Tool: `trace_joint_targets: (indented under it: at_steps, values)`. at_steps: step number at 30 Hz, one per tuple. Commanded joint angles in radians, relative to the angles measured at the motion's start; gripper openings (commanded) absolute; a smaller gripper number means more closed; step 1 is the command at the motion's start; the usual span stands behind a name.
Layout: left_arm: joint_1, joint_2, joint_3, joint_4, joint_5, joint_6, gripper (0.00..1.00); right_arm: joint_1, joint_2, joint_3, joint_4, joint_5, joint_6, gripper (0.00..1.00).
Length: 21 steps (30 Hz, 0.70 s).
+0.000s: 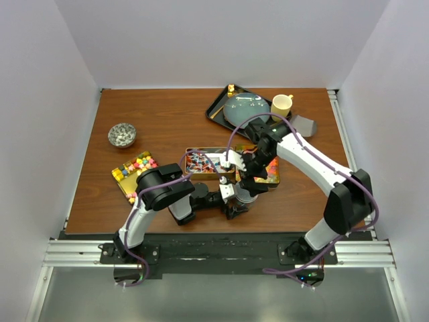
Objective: Pack the candies
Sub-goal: Screw the bottle lid onto the packing bottle.
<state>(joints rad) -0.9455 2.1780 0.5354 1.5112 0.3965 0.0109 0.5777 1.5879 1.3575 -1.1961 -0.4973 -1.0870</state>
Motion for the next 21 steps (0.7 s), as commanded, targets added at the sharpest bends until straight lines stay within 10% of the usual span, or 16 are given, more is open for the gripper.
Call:
trace_joint_targets:
  at_steps: [1, 21]
  values:
    - [-0.004, 0.052, -0.049, -0.002, -0.022, 0.021, 0.00, 0.030, 0.024, 0.035, -0.054, -0.070, -0.091, 0.96]
    - [-0.003, 0.065, -0.043, 0.003, -0.013, 0.006, 0.00, 0.047, -0.022, -0.069, 0.098, -0.040, 0.018, 0.96]
